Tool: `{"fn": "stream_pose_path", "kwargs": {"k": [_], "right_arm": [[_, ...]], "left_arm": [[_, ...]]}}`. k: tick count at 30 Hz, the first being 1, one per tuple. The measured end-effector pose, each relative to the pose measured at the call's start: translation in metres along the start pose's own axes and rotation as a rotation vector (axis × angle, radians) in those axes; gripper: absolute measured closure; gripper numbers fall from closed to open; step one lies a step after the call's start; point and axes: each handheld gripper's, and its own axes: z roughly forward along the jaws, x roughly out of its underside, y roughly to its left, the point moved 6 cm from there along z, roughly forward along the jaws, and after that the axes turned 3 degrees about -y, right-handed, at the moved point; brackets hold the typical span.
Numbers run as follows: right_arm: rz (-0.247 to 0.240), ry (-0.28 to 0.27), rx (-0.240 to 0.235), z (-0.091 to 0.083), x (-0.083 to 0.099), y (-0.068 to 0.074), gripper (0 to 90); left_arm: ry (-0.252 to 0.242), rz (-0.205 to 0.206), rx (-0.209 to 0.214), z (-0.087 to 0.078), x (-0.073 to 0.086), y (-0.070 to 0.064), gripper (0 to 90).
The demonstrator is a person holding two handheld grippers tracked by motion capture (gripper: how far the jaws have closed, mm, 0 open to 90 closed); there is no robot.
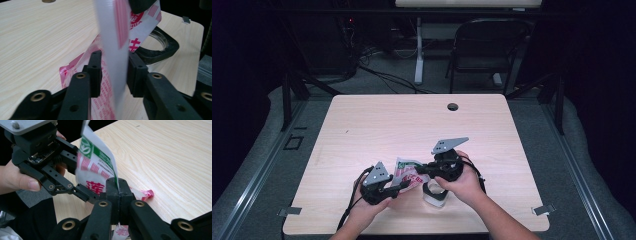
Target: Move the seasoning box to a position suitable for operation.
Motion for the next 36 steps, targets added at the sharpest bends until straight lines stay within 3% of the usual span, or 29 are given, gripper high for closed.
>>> {"fn": "stream_pose_path", "kwargs": {"k": [8,19,36], "right_arm": [[-0.009,-0.001,-0.002,0.001,-0.001,-0.001,90.0],[0.025,-0.017,-0.022,0.003,-0.004,-0.003,90.0],[0.062,-0.033,-0.027,0.006,-0.008,-0.008,90.0]], "left_arm": [[0.028,-0.017,-0.009,0.000,0.013,0.007,57.4],[0.075,-0.020,-0.044,0.010,0.035,0.012,46.1],[0.078,-0.064,-0.081,0.016,0.051,0.024,33.4]]}}
